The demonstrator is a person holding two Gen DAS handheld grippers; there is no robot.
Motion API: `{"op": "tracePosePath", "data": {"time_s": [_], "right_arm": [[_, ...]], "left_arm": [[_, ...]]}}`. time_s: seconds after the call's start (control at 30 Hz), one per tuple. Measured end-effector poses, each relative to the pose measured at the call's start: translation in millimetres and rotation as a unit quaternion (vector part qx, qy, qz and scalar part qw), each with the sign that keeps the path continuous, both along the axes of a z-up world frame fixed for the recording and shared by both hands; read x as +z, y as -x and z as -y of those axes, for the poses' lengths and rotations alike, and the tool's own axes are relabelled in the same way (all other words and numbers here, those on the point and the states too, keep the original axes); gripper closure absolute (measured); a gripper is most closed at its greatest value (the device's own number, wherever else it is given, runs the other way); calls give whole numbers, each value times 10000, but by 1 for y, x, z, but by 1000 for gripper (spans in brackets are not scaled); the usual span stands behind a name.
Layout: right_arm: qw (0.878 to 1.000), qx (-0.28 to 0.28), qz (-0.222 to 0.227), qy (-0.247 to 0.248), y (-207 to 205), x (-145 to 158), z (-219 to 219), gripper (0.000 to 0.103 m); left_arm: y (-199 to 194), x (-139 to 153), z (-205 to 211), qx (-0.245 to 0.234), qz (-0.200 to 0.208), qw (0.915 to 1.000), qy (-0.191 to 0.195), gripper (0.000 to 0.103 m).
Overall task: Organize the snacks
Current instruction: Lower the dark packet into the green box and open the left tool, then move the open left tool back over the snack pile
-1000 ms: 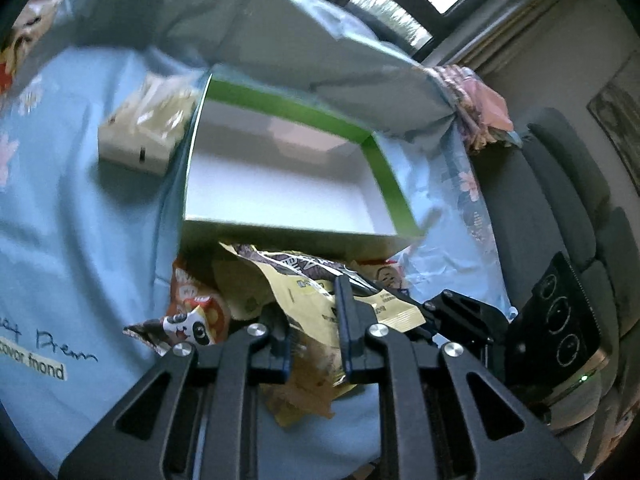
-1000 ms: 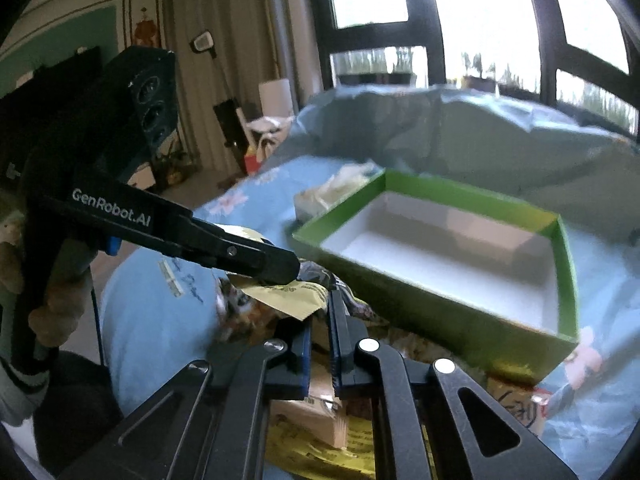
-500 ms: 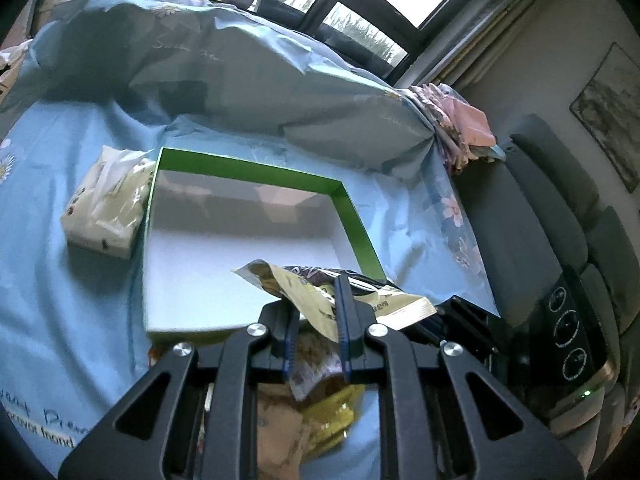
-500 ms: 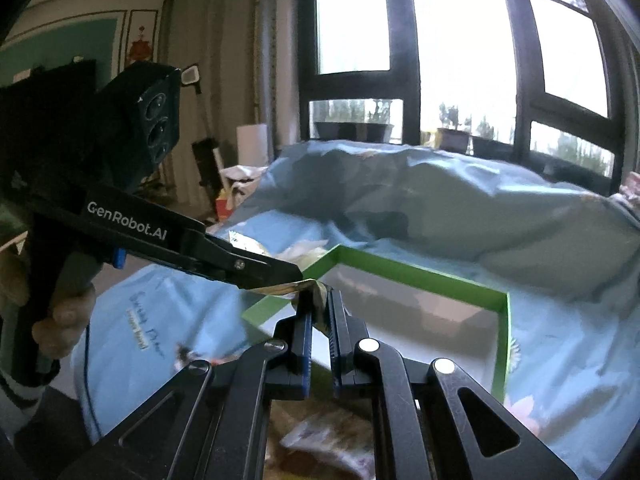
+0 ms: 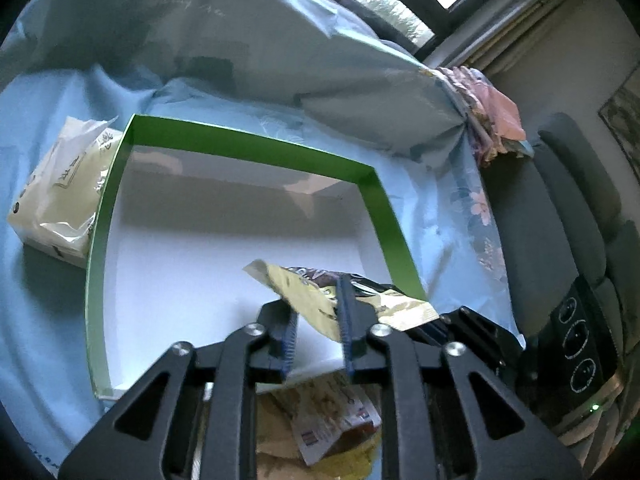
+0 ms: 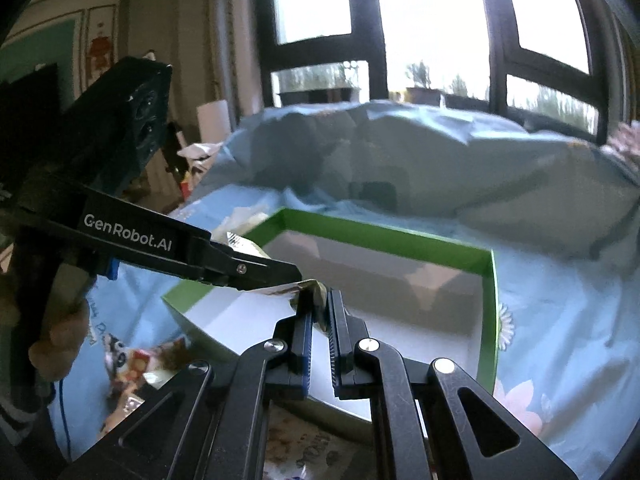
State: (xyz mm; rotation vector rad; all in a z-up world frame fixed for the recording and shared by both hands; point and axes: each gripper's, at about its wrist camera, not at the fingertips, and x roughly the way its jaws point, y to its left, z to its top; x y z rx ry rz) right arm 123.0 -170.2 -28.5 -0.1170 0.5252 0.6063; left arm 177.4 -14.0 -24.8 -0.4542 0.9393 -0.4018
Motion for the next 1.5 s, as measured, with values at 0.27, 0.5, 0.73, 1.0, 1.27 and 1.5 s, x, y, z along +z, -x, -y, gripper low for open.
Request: {"op": "tracePosePath", "data": {"time_s": [0.27, 0.5, 0.73, 1.0, 1.27, 1.5], "right_arm": [[9956, -900, -238, -94, -23, -5, 25, 62], [9903, -1317, -40, -445, -18, 8, 48, 32], [9883, -1383, -175, -621, -18, 10, 55, 32], [9895, -1254, -285, -654, -9, 11, 54, 32], [9933, -879, -325, -670, 7, 16, 50, 32], [9972, -333, -299, -606, 27, 22, 39, 32]], "left_arm": [[1, 2, -17, 327, 17, 9994, 61, 32], [4, 5, -18, 326, 26, 9994, 113, 25], [11, 13, -20, 313, 106, 9994, 84, 25], [17, 17, -16, 422, 128, 9984, -343, 24], [33, 16, -21, 631, 115, 9933, -967, 22], [59, 15, -28, 564, 197, 9890, -1352, 22]]}}
